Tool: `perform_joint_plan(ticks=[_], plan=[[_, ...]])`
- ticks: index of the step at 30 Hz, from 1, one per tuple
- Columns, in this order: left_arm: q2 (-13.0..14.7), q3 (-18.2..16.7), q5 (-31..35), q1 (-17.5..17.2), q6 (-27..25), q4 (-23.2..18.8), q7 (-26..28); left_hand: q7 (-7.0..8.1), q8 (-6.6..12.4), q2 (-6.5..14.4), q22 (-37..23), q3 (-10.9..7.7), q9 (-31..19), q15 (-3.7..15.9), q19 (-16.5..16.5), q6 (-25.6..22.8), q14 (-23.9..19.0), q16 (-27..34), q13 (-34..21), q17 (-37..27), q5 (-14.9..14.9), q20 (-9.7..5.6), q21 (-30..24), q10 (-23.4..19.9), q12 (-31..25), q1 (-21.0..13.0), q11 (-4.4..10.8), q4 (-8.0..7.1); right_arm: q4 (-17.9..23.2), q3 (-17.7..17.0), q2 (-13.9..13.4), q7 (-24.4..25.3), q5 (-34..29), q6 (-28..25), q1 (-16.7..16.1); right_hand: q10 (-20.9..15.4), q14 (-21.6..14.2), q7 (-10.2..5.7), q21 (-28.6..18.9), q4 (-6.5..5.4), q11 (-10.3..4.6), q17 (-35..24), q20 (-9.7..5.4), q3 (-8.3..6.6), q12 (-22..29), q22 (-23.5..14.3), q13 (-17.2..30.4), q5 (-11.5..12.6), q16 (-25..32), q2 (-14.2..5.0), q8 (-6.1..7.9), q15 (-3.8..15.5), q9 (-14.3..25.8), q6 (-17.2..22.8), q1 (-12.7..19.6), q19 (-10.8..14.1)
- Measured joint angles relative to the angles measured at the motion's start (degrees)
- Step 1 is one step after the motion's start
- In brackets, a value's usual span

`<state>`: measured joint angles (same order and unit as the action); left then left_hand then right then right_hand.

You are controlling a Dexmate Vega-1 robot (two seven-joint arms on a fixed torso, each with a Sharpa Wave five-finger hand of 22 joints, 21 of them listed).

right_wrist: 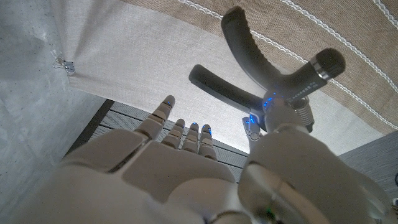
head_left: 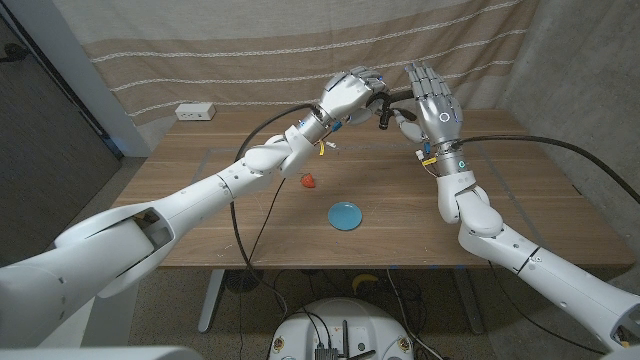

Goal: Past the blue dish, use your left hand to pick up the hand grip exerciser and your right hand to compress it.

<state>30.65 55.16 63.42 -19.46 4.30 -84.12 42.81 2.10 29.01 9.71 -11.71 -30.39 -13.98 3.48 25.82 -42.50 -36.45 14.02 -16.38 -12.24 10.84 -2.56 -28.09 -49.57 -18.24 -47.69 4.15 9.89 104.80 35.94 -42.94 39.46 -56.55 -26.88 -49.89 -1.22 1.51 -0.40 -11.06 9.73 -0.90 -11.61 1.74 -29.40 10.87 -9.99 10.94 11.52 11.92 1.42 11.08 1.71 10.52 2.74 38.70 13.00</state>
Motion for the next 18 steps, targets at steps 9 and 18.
perform_joint_plan(ticks=[9, 18], plan=[[-0.52, 0.05, 1.14, 0.0, -0.82, 0.75, 1.53, -0.2, 0.0, -0.14, 0.0, -0.47, 0.0, -0.34, -0.02, -0.2, 3.72, -1.38, -0.59, -0.44, 0.0, -0.02, -0.32, 5.37, 2.36, 0.43, 3.39, 0.47, 0.27, 0.0, -0.02, -1.23, 0.09, -1.83, -0.11, -1.14, -0.42, -2.71, 0.0, -0.48, -1.15, -0.27, 0.0, 0.48, 0.37, 0.0, 0.0, -0.38, 0.42, 0.0, 0.0, 0.03, 0.0, 0.82, 0.0, 0.0], [-1.88, -0.26, 1.14, -0.58, -4.92, 2.85, 3.75, -0.39, 0.0, -0.3, -0.01, -0.71, 0.0, -0.62, -0.84, 0.03, 6.77, -2.17, -0.49, -0.7, -0.04, -0.2, -0.54, 7.97, 4.77, 0.21, 4.04, 0.7, 1.11, -2.01, 0.63, -0.45, 1.85, -4.66, -1.55, -1.55, -1.03, -5.46, 0.0, -0.48, -2.81, -0.27, 0.0, 0.47, 0.37, 0.0, 0.0, -0.38, 0.43, -0.46, 0.22, 0.03, 0.0, 1.33, 0.46, 0.0]])
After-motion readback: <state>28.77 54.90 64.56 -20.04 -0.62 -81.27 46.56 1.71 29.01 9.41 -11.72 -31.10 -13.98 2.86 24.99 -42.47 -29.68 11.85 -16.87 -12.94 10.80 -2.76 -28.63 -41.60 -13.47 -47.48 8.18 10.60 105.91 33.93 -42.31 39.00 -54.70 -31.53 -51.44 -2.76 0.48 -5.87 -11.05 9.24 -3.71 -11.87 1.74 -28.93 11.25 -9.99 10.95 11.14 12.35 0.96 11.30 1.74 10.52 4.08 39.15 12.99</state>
